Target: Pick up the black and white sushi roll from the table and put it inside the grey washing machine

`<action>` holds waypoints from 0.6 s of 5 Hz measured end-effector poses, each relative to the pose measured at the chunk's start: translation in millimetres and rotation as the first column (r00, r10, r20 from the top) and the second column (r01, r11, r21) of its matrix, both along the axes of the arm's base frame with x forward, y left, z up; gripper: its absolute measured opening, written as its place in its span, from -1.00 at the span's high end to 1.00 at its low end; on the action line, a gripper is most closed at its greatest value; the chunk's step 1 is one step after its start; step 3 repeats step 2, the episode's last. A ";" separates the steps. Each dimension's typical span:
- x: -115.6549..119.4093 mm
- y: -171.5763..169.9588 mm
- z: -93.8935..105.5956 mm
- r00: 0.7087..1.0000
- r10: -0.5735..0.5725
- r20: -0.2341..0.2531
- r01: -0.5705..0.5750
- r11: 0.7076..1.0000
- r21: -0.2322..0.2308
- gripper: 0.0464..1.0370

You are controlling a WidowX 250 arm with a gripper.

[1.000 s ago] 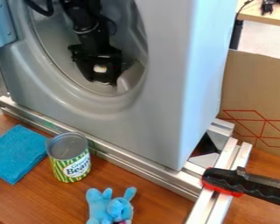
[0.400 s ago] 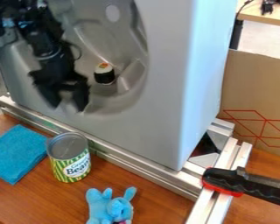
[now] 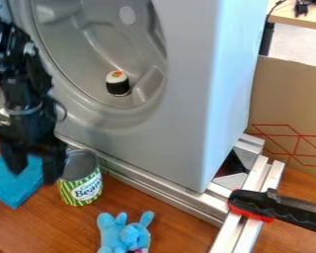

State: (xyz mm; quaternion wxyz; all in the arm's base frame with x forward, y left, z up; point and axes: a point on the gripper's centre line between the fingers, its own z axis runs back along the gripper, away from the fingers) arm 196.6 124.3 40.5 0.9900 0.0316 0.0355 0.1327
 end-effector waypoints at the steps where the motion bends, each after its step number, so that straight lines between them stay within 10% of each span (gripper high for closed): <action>1: -24.5 -9.5 8.1 0.997 -0.072 -0.024 0.071 0.997 -0.040 -0.92; 3: -35.1 -11.2 6.7 0.992 -0.118 -0.044 0.115 0.991 -0.065 -0.92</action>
